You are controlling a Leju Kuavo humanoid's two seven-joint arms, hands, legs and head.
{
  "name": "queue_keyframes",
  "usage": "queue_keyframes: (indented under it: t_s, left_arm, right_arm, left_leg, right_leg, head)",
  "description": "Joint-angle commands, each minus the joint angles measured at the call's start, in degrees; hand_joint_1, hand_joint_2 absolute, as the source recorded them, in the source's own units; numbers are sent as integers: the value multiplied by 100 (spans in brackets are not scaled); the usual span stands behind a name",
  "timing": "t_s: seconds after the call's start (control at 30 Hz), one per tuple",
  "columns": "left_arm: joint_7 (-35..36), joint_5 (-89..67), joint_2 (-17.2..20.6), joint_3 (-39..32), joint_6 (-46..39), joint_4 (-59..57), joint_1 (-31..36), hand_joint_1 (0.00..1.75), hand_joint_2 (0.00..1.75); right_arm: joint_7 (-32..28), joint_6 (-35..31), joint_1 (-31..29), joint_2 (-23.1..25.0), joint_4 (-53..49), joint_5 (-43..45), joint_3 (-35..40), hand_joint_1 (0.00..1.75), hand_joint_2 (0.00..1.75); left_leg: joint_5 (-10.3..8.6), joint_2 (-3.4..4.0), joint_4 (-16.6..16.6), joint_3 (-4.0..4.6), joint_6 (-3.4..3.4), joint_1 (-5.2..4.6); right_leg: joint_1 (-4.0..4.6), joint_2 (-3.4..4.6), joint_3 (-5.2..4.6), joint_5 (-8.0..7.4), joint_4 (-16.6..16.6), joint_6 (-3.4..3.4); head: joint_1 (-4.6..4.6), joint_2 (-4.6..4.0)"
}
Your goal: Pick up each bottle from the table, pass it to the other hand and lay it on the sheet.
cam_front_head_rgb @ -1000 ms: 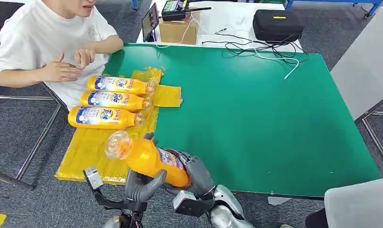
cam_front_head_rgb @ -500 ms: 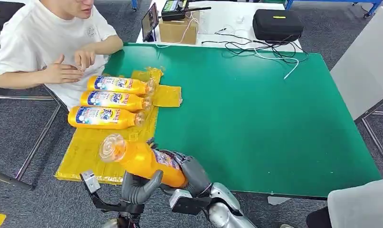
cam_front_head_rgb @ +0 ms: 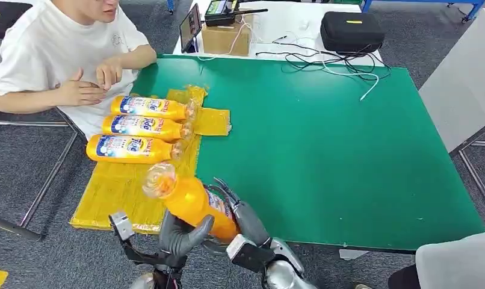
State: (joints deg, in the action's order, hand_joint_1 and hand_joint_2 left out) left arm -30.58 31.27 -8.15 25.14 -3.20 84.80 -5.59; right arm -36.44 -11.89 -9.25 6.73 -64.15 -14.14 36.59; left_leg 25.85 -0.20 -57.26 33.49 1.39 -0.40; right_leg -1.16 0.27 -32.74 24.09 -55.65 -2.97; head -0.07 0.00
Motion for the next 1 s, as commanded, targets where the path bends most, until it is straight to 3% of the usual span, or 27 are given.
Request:
queue_keyframes:
  t_s: [0.03, 0.1, 0.2, 0.3, 0.33, 0.43, 0.5, 0.73, 1.0]
  left_arm:
    - [-38, -476, -35, -105, -666, -457, 381, 175, 175]
    - [270, -694, -118, -261, -1291, -578, 397, 175, 175]
    - [-13, -2589, -1, -147, -3171, -1142, 671, 175, 175]
    - [-47, -3451, 43, -192, -3661, -1460, 812, 175, 175]
    - [185, -4334, -19, -381, -3680, -1587, 869, 175, 175]
    - [619, -6573, -230, -1052, -3680, -1622, 973, 175, 175]
    - [1432, -7753, -23, -1129, -3587, -1966, 1287, 175, 175]
    - [2906, -9073, 419, -1222, -2641, -3062, 1865, 175, 175]
    - [3433, -9691, 517, -1285, -2068, -3684, 2330, 175, 175]
  right_arm:
    - [-112, -247, 256, -29, -527, 67, -375, 0, 0]
    - [-102, -526, 363, -39, -631, 16, -474, 0, 0]
    - [-172, -785, 587, -132, -848, -6, -660, 0, 0]
    - [-356, -850, 665, -116, -984, -11, -801, 0, 0]
    - [-356, -1114, 734, -200, -1512, 120, -695, 0, 0]
    - [-356, -1169, 762, -390, -1759, -56, -469, 0, 0]
    - [-356, -1392, 784, -401, -2066, 23, -460, 0, 0]
    - [-356, -977, 1000, -186, -2188, 60, -929, 0, 0]
    - [-356, -885, 983, -60, -2277, -219, -1152, 0, 0]
  left_leg:
    - [1, -7, 3, -10, -7, 3]
    - [0, -8, 1, -6, -7, 5]
    - [2, -13, 3, -15, -9, 9]
    - [0, -14, 7, -15, -8, 5]
    - [3, -15, 7, -23, -12, 8]
    - [-1, -10, 2, -4, -6, 2]
    - [2, -5, 0, -9, -8, 7]
    - [-2, -6, 7, -20, -15, 10]
    - [-1, -8, 1, -16, -15, 13]
  right_leg:
    - [4, -9, 11, 4, 2, 10]
    - [6, -11, 11, 3, 3, 9]
    - [10, -17, 23, 5, 8, 12]
    - [6, -17, 21, 5, 8, 10]
    - [9, -19, 29, 8, 8, 15]
    - [2, -12, 8, 2, 2, 7]
    - [7, -8, 15, 2, 4, 11]
    - [11, -10, 24, 1, 8, 18]
    - [13, -13, 22, 5, 1, 15]
  head:
    - [0, 0]
    - [0, 0]
    - [0, 0]
    - [0, 0]
    - [0, 0]
    - [2, 2]
    - [0, 0]
    - [0, 2]
    - [0, 0]
